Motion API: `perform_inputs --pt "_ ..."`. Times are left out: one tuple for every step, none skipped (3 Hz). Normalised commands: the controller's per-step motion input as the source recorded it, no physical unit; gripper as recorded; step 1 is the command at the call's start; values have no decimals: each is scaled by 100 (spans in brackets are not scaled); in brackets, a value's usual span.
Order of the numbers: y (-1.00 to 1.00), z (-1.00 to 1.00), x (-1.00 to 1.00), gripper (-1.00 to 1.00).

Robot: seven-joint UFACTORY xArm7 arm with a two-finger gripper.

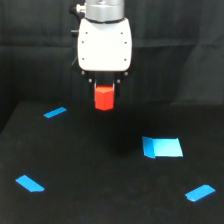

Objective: Pick up the red object from the table

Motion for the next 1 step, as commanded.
perform_inputs --pt "-8 8 5 -94"
